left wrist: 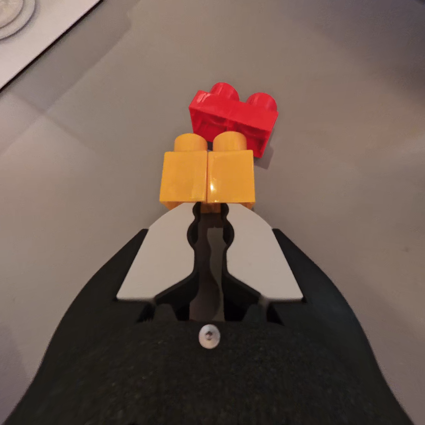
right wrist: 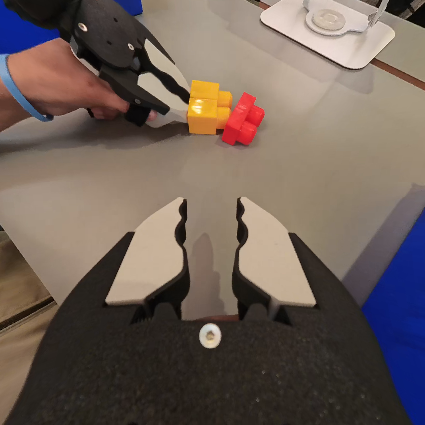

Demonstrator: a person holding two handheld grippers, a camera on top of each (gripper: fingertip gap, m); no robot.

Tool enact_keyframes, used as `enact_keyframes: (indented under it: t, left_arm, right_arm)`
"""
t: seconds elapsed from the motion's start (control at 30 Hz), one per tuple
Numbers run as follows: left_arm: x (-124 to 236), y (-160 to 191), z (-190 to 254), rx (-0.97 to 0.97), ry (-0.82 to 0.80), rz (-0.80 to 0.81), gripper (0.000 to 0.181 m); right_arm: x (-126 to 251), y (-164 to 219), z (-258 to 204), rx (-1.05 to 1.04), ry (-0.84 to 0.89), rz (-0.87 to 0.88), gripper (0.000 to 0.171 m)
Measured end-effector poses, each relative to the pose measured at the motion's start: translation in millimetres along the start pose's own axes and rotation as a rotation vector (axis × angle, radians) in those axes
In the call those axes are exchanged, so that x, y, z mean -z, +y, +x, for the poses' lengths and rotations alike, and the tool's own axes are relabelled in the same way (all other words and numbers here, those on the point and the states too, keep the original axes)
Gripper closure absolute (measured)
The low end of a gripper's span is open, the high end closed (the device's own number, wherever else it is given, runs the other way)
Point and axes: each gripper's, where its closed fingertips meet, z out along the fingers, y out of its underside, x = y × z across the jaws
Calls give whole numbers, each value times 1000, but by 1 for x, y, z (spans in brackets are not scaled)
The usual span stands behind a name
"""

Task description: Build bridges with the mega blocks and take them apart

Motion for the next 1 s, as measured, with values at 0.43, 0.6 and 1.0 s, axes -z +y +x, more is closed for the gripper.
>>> enact_keyframes:
  t: [0.43,0.6,1.0]
  left_arm:
    - [0,-3,2,-44,-33,11,172]
    - [2,-2,2,-36,-24,13,172]
    - [73,0,4,-178,-32,188,175]
  right_arm:
    - [0,1,1,-8,-2,2,131]
    - [-1,1,2,-11,-5,0,131]
    - [-8,-4,6,-53,-46,27,132]
